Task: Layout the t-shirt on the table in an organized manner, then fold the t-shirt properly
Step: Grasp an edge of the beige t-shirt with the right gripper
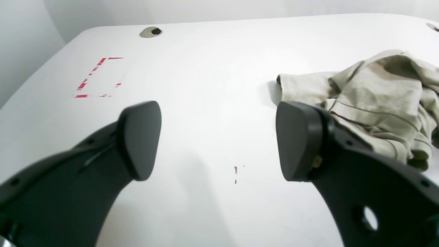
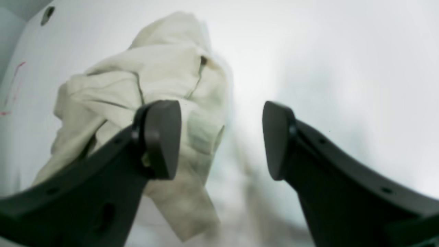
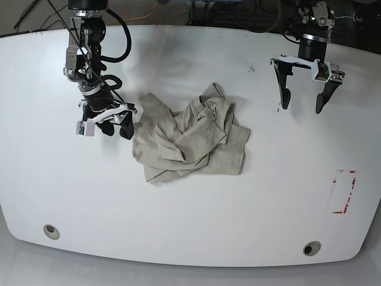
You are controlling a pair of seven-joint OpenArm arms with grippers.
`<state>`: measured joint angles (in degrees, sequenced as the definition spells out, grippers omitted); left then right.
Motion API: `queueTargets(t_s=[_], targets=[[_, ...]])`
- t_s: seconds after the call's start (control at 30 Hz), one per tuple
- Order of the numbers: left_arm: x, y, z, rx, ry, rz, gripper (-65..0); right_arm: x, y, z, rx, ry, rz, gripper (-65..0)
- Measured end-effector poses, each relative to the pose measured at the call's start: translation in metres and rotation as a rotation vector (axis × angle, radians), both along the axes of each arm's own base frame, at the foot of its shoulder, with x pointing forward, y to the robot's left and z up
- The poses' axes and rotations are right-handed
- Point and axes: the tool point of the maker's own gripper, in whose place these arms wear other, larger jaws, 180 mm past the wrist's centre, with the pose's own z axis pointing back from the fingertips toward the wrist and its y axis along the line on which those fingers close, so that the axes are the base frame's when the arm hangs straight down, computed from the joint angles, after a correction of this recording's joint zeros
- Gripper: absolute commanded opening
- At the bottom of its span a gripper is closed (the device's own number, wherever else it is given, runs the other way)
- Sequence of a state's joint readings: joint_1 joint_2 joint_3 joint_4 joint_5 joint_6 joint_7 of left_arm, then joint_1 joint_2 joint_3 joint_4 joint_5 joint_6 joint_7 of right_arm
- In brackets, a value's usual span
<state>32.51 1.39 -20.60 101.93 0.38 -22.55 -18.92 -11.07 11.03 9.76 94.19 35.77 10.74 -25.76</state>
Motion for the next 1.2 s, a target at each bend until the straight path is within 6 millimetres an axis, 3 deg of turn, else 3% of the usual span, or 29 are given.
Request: queueTargets(t_s=[0.1,0.4,0.9,1.2], targets=[[0.0,0.0,0.0,0.0,0.0,0.0,-17.1,-0.001,0.003,-0.001,0.016,0.003,0.003,-29.0],[0.0,0.0,-0.003,0.001,0.017,0.001,-17.1,-0.003,0.037,0.0,0.117,-0.001,0.078,-29.0],[0.0,0.001,-0.008,0.007,0.043,0.0,-17.1,0.001,0.03,-0.026,0.127,0.067,0.046,-29.0],[0.0,0.001,-0.008,0.007,0.043,0.0,-17.1,0.007,0.029,-0.024,0.127,0.059,0.045,-32.0]])
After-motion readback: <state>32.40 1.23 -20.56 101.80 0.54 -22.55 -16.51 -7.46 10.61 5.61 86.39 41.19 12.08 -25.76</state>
